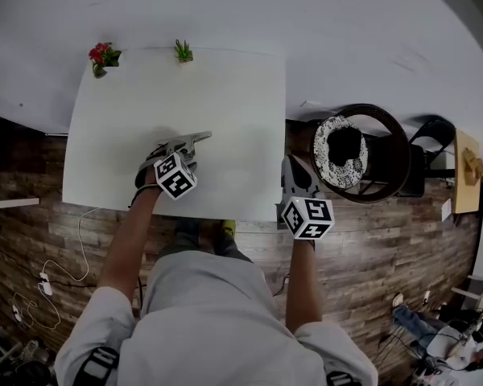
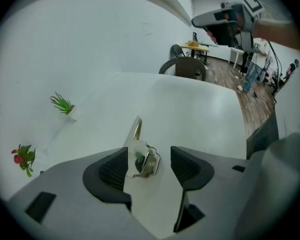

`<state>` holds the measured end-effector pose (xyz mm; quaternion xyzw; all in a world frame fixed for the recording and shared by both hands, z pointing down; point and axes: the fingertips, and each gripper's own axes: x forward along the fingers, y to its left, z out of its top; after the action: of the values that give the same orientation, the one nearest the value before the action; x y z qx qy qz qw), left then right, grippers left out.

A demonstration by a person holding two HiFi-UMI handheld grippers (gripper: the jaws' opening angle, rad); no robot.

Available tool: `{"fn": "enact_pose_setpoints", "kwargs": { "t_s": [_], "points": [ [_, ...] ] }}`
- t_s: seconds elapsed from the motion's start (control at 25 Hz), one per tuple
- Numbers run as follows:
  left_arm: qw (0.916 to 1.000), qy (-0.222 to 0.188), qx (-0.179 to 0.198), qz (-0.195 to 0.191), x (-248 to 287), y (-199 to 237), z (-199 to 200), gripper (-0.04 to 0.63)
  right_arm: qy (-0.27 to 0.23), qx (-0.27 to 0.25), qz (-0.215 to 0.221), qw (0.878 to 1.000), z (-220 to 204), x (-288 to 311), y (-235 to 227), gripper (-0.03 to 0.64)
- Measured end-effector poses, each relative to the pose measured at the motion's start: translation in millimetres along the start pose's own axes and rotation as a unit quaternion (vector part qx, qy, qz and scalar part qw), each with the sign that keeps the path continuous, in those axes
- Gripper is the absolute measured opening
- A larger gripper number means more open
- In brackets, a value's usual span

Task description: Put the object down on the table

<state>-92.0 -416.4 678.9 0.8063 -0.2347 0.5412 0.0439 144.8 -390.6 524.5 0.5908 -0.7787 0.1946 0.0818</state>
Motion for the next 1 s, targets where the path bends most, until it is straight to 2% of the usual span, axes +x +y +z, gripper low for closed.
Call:
{"fn": "enact_pose_setpoints", "kwargs": {
  "t_s": [0.24,0.36,0.48,0.76,1.0],
  "points": [
    [0.9963,-0.050,-0.070,0.009,-23.9,9.0,16.4,0.270,-0.007,-0.004,0.008,1.000,4.6,-4.2,0.7,0.008],
    [0.9920,-0.072,-0.101,0.024,-37.7,11.0,21.8,0.265,-0.013,-0.006,0.017,1.000,8.4,-5.0,3.0,0.008],
    [0.9853,-0.097,-0.134,0.043,-54.1,12.3,25.5,0.233,-0.020,-0.010,0.027,0.999,13.2,-7.0,6.4,0.008],
    [0.9572,-0.169,-0.213,0.100,-102.9,20.0,35.6,0.141,-0.031,-0.018,0.047,0.998,23.4,-14.7,13.6,0.008],
    [0.9329,-0.218,-0.248,0.143,-141.2,18.2,45.8,0.067,-0.043,-0.023,0.059,0.997,32.1,-23.6,13.2,0.008]
  ]
}}
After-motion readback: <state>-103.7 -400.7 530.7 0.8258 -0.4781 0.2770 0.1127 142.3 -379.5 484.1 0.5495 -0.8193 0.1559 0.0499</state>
